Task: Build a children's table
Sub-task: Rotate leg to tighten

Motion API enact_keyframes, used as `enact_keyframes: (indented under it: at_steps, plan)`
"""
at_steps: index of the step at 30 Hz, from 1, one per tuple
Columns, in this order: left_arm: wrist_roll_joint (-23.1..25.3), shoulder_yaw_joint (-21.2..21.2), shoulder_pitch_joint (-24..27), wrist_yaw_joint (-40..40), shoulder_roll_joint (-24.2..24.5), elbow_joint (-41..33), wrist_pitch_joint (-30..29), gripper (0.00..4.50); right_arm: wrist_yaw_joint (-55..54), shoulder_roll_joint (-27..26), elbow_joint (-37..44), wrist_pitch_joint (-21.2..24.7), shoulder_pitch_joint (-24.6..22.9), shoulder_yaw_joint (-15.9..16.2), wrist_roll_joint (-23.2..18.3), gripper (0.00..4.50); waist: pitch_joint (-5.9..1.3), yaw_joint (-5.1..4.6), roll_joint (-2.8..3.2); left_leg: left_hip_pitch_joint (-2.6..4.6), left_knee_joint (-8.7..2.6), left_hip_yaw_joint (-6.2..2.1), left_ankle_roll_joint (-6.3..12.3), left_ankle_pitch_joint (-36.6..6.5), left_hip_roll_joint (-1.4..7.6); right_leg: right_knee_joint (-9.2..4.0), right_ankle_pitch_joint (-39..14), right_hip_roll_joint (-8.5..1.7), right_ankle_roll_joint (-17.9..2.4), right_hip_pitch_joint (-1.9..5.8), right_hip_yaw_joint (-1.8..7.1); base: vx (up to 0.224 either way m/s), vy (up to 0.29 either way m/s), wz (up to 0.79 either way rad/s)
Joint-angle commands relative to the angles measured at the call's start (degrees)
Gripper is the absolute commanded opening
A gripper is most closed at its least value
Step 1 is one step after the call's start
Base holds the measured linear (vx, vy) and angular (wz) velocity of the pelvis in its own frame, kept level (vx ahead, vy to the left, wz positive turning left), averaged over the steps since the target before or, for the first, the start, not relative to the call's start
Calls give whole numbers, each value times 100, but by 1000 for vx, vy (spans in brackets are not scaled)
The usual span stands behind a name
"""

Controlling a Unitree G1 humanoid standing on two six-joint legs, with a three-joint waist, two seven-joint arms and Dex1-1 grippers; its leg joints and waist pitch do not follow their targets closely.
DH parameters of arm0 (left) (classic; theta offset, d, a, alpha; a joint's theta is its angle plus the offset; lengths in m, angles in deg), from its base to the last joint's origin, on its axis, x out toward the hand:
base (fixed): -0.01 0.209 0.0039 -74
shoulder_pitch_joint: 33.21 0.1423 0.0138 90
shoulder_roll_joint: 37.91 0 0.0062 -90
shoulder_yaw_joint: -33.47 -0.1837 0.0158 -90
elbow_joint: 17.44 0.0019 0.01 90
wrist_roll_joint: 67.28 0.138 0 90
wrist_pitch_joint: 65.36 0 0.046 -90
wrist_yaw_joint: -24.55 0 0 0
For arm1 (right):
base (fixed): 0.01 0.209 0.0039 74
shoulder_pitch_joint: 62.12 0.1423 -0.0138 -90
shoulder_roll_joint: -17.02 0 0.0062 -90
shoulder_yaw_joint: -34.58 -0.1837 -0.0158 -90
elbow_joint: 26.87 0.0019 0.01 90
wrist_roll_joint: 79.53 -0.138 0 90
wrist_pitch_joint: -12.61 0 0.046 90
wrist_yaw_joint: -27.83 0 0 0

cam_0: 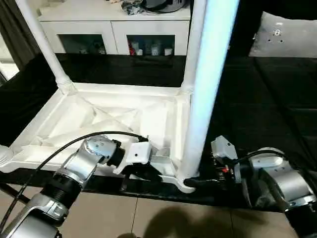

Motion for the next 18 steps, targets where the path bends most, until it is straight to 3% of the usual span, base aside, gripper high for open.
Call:
enact_keyframes:
  at_steps: [1,3,5,6,7,9,11,14,16,18]
  plan:
    - [-37,87,2,776,-498,-276,-597,0,-1194,-616,-52,381,176,-105,108,263,-320,-66,-61,9,-436,-45,387,-1254,286,-444,-2191,-359,-878,333,304,0,0,0]
    - [0,220,0,1349,-765,-358,-1034,0,-2037,-996,-242,637,300,-219,323,263,-288,-140,-45,21,-447,-56,208,-1410,246,-481,-2594,-344,-748,327,273,0,0,0]
    - [2,321,5,1788,-1026,-431,-1368,0,-2653,-1310,-461,783,441,-347,427,262,-279,-333,-63,7,-441,-106,54,-1660,185,-555,-3147,-357,-478,360,191,0,0,0]
    - [4,327,5,1821,-1046,-436,-1384,0,-2698,-1334,-480,798,453,-356,434,262,-279,-333,-63,7,-441,-106,54,-1660,185,-555,-3147,-357,-478,360,191,0,0,0]
    - [41,365,-14,2071,-1190,-429,-1488,0,-2977,-1456,-601,839,531,-388,533,262,-295,-432,-50,-5,-442,-114,140,-1695,191,-578,-3020,-338,-405,348,209,0,0,0]
    - [96,419,-64,2504,-1492,-395,-1642,0,-3477,-1704,-798,949,677,-450,659,262,-320,-521,-51,-21,-419,-101,237,-1583,183,-558,-2710,-338,-552,347,227,0,0,0]
    - [131,456,-122,2855,-1794,-337,-1720,0,-3868,-1921,-953,965,801,-448,789,262,-323,-563,-75,-36,-393,-83,323,-1456,153,-560,-2622,-326,-628,349,218,0,0,0]
    - [302,422,-166,3109,-2023,-355,-1811,0,-3979,-2115,-985,837,831,-459,884,262,-328,-562,-97,-43,-364,-54,476,-1236,129,-579,-2696,-316,-558,345,216,0,0,0]
    - [390,397,-183,3158,-2024,-355,-1815,0,-4105,-2115,-1012,854,847,-501,943,318,-339,-545,-54,-54,-385,-79,525,-1116,168,-555,-2544,-313,-554,349,218,0,0,0]
    - [444,384,-202,3181,-1964,-327,-1776,0,-4061,-2048,-992,825,829,-511,926,338,-345,-538,-39,-48,-397,-88,533,-1131,195,-530,-2326,-309,-628,347,225,0,0,0]
